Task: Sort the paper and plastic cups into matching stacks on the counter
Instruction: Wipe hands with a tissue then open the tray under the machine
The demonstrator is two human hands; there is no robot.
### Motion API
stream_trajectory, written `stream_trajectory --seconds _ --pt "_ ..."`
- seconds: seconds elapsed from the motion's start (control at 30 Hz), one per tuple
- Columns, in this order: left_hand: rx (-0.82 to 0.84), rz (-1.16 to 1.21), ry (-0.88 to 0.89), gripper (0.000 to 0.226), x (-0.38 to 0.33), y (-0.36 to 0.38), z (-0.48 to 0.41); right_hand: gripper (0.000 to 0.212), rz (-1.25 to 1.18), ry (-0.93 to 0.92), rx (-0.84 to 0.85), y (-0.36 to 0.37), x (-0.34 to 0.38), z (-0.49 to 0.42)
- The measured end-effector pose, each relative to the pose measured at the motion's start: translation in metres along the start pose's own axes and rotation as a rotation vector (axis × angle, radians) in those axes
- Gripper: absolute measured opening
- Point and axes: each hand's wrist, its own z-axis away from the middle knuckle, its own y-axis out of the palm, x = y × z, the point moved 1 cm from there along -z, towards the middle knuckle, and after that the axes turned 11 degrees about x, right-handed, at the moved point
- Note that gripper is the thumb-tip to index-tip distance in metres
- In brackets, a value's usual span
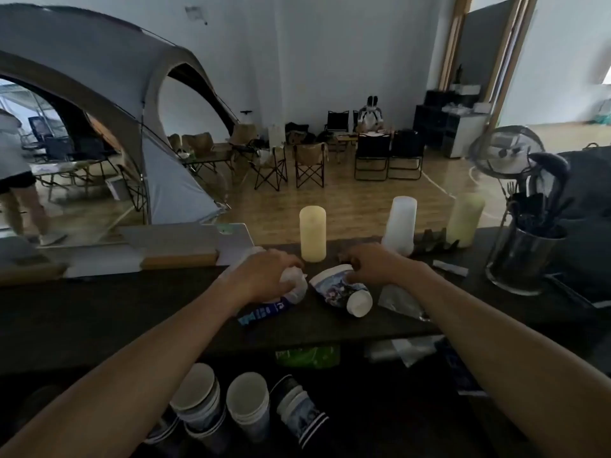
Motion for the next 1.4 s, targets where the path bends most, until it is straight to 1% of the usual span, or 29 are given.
stream_trajectory --seconds 0.07,0.1,0.13,0.2,0.27,0.37,0.4,0.43,0.5,0.53,0.57,0.63,0.7,0.73,0.77,0.8,0.83,0.87,0.9,0.93,0.97,1.03,1.1,1.17,1.2,1.27,1.33,1.37,1.4 --pt "-0.104 -0.012 -0.075 0.052 0.008 0.002 -0.002 0.043 -0.035 0.08 -0.046 0.001 -0.005 -0.005" --pt "-0.152 0.008 -0.144 0.058 0.015 0.005 -0.006 0.039 -0.06 0.126 -0.072 0.005 -0.01 -0.01" --pt "-0.15 0.054 -0.238 0.066 0.023 0.005 -0.008 0.036 -0.088 0.18 -0.08 0.007 -0.011 -0.012" --pt "-0.07 0.199 -0.342 0.078 0.039 0.008 -0.019 0.034 -0.134 0.249 -0.06 0.014 -0.014 -0.02" --pt "-0.013 0.282 -0.365 0.087 0.058 0.012 -0.032 0.037 -0.182 0.257 -0.096 0.018 -0.012 -0.025" --pt "0.061 0.36 -0.375 0.118 0.076 0.024 -0.04 0.056 -0.26 0.16 -0.211 0.022 0.005 -0.032" --pt "0.096 0.363 -0.37 0.121 0.076 0.03 -0.04 0.065 -0.275 0.102 -0.202 0.023 0.014 -0.036" --pt "0.126 0.347 -0.352 0.112 0.076 0.037 -0.039 0.071 -0.279 0.041 -0.174 0.026 0.024 -0.042" --pt "0.114 0.254 -0.29 0.07 0.079 0.051 -0.04 0.074 -0.261 -0.04 -0.099 0.036 0.046 -0.062" --pt "0.089 0.212 -0.267 0.05 0.082 0.059 -0.041 0.072 -0.233 -0.062 -0.049 0.043 0.057 -0.074" --pt "0.064 0.201 -0.252 0.038 0.085 0.067 -0.04 0.068 -0.172 -0.071 0.017 0.048 0.069 -0.088" --pt "-0.004 0.29 -0.22 0.02 0.092 0.075 -0.036 0.058 -0.046 -0.042 0.185 0.054 0.094 -0.11" --pt "-0.11 0.497 -0.204 0.011 0.097 0.073 -0.031 0.058 0.016 0.002 0.349 0.056 0.111 -0.123" --pt "-0.124 0.614 -0.19 0.015 0.099 0.069 -0.03 0.057 0.029 0.003 0.375 0.057 0.115 -0.128" --pt "-0.068 0.702 -0.17 0.03 0.1 0.065 -0.028 0.053 0.03 -0.004 0.356 0.058 0.116 -0.129" --pt "0.061 0.765 -0.15 0.054 0.096 0.062 -0.026 0.048 0.036 -0.017 0.312 0.06 0.115 -0.13" --pt "0.209 0.764 -0.146 0.081 0.092 0.063 -0.023 0.043 0.04 -0.026 0.259 0.063 0.113 -0.13" --pt "0.316 0.674 -0.134 0.103 0.088 0.067 -0.02 0.039 0.028 -0.031 0.205 0.066 0.109 -0.13" --pt "0.358 0.512 -0.124 0.115 0.084 0.073 -0.017 0.035 -0.008 -0.032 0.171 0.068 0.107 -0.13" --pt "0.337 0.348 -0.127 0.115 0.081 0.08 -0.014 0.03 -0.034 -0.036 0.159 0.07 0.106 -0.129" --pt "0.277 0.222 -0.148 0.108 0.08 0.089 -0.011 0.026 -0.034 -0.037 0.161 0.071 0.107 -0.128" --pt "0.094 0.146 -0.153 0.079 0.081 0.103 -0.01 0.017 -0.022 -0.027 0.155 0.07 0.107 -0.126" --pt "-0.04 0.168 -0.112 0.047 0.083 0.11 -0.01 0.009 -0.055 -0.005 0.145 0.066 0.107 -0.124" --pt "-0.09 0.22 -0.077 0.019 0.084 0.101 -0.01 0.009 -0.056 -0.008 0.146 0.058 0.107 -0.122" --pt "-0.121 0.278 -0.062 0.01 0.086 0.093 -0.01 0.012 -0.041 -0.016 0.141 0.052 0.107 -0.121" --pt "-0.235 0.418 -0.035 0.013 0.086 0.067 -0.009 0.016 -0.112 -0.054 0.035 0.034 0.105 -0.116" --pt "-0.347 0.537 -0.004 0.013 0.081 0.038 -0.011 0.012 -0.29 -0.101 -0.095 0.012 0.1 -0.106" --pt "-0.357 0.602 0.002 0.013 0.074 0.024 -0.013 0.007 -0.417 -0.093 -0.121 0.001 0.098 -0.097" --pt "-0.35 0.682 -0.001 0.013 0.064 0.012 -0.014 0.009 -0.533 -0.067 -0.135 -0.007 0.095 -0.089"
